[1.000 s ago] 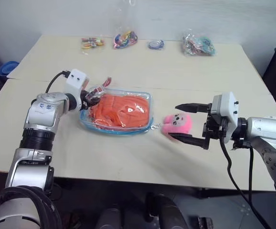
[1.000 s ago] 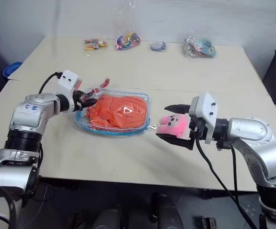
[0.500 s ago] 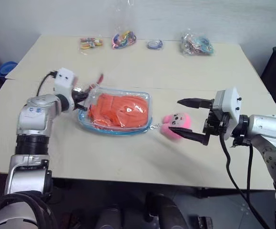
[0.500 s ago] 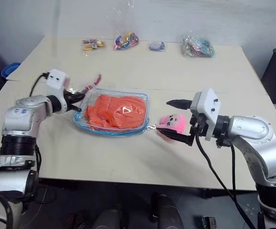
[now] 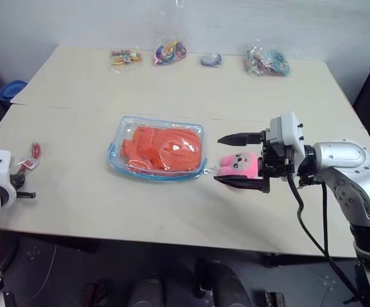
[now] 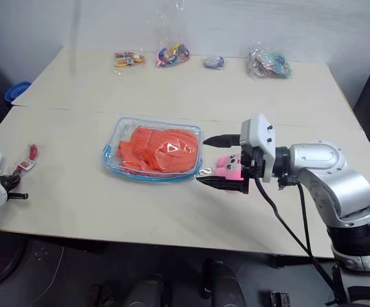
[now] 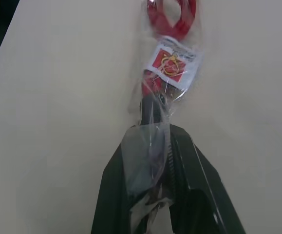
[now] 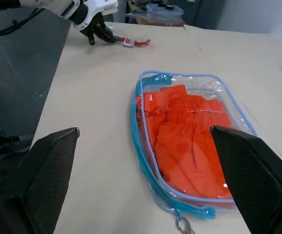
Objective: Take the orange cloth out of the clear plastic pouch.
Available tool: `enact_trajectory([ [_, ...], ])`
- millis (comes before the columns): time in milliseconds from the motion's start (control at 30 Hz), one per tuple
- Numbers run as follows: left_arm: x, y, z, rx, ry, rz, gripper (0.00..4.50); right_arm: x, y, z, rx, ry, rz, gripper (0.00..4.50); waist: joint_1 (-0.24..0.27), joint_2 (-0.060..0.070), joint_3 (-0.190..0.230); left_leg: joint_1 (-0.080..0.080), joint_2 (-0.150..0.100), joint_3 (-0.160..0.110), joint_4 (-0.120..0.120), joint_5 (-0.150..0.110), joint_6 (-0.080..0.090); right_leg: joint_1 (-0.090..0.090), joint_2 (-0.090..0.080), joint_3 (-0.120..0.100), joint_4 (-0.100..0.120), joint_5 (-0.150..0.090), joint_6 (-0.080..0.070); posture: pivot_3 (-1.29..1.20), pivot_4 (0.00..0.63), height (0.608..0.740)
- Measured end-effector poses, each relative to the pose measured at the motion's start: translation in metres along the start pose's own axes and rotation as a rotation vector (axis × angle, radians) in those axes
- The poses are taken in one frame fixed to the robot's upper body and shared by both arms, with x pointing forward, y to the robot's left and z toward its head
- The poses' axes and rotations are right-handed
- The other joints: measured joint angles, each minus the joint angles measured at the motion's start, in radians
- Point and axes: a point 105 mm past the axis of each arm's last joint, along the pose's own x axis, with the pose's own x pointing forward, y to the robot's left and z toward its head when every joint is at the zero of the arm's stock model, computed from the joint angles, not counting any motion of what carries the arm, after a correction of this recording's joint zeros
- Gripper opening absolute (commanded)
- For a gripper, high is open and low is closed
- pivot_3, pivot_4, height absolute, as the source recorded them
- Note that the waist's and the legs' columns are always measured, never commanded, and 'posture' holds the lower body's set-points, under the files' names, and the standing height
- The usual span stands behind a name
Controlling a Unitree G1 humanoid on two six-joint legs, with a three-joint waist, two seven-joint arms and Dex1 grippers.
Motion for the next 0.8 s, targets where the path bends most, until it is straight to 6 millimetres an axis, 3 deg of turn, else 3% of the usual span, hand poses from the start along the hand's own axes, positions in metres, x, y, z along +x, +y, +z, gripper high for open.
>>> enact_trajectory([
  [200,-0.009,-0.001,-0.001,-0.034,-0.019,-0.001,2.95,0.0,0.001,-0.004,0.014,0.004,0.012,4.5,-0.003,0.0,0.0,0.0,0.0,0.0,0.0,0.0,0.0,0.0,0.0,-0.001,0.0,0.0,0.0,0.0,0.15,0.74],
  [367,-0.026,0.01,0.023,-0.155,-0.132,-0.029,4.46,-0.001,0.0,-0.01,0.026,0.019,0.002,4.5,-0.013,0.0,0.0,0.0,0.0,0.0,0.0,0.0,0.0,0.0,0.0,0.0,0.0,0.0,0.0,0.0,0.15,0.74],
  [500,-0.042,0.021,0.039,-0.255,-0.227,-0.1,4.46,-0.002,0.0,-0.012,0.022,0.024,-0.006,4.5,-0.022,0.0,0.0,0.0,0.001,0.0,0.0,0.0,0.0,0.0,0.0,-0.001,0.0,0.0,0.0,0.0,0.15,0.74],
  [600,-0.069,0.014,0.062,-0.165,-0.316,-0.3,4.46,-0.005,0.002,-0.018,0.042,0.03,-0.019,4.5,-0.026,0.0,0.0,0.0,0.0,0.0,0.0,-0.001,-0.001,0.0,0.0,-0.001,0.0,0.0,0.0,0.0,0.15,0.74],
  [700,-0.094,-0.015,0.094,0.056,-0.407,-0.498,4.46,-0.006,0.005,-0.022,0.054,0.038,-0.024,4.5,-0.02,0.001,0.001,0.0,0.0,-0.001,0.0,-0.001,-0.001,0.0,0.0,-0.001,-0.005,0.0,0.0,0.0,0.15,0.74],
  [800,-0.106,-0.067,0.114,0.387,-0.444,-0.705,4.46,-0.008,0.007,-0.019,0.036,0.041,-0.03,4.5,-0.01,0.003,0.001,0.001,0.0,0.0,0.0,-0.001,-0.001,0.001,0.0,0.0,-0.005,0.0,0.0,0.0,0.15,0.74],
])
